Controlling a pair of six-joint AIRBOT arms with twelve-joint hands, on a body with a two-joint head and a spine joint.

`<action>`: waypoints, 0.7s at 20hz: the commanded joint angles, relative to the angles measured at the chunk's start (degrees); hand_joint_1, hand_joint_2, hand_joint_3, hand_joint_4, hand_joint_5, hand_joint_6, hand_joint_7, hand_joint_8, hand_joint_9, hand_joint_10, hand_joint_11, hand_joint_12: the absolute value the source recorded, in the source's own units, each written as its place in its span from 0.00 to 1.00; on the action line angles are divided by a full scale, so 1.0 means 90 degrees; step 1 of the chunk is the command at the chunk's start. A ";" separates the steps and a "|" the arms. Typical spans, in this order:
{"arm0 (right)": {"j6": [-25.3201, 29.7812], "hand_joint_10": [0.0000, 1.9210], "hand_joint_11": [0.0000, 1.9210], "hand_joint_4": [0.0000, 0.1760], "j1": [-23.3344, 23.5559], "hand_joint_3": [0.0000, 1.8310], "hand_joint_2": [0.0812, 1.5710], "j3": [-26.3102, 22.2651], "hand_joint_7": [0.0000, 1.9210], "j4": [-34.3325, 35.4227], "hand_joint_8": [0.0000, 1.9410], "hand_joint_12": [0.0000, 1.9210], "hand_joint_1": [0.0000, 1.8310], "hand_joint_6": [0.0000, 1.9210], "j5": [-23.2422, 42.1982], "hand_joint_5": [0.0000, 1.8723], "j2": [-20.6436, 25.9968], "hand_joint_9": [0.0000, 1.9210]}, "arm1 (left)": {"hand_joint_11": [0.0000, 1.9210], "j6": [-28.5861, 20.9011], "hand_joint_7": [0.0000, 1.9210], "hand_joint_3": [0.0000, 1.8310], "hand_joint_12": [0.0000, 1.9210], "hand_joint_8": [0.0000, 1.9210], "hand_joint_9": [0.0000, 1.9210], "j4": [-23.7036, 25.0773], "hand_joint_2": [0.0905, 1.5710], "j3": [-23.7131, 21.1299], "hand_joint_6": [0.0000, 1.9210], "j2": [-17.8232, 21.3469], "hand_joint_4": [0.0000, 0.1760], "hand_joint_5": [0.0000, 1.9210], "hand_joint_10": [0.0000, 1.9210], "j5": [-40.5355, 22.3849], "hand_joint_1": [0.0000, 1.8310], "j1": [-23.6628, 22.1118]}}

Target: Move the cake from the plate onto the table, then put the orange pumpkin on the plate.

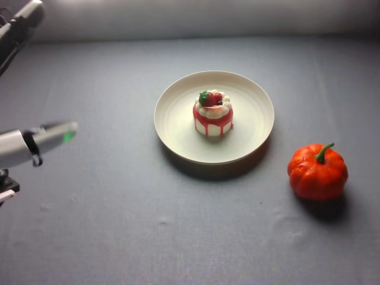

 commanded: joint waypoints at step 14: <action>0.0126 0.00 0.00 1.00 -0.0168 0.01 0.78 0.0082 0.00 0.0004 0.00 0.00 0.04 0.00 0.0820 0.00 -0.0083 0.00 | 0.00 -0.0042 0.02 0.00 0.17 0.00 0.00 0.1223 0.66 0.1517 0.41 -0.0645 0.00 0.00 0.00 0.2035 0.24 -0.1622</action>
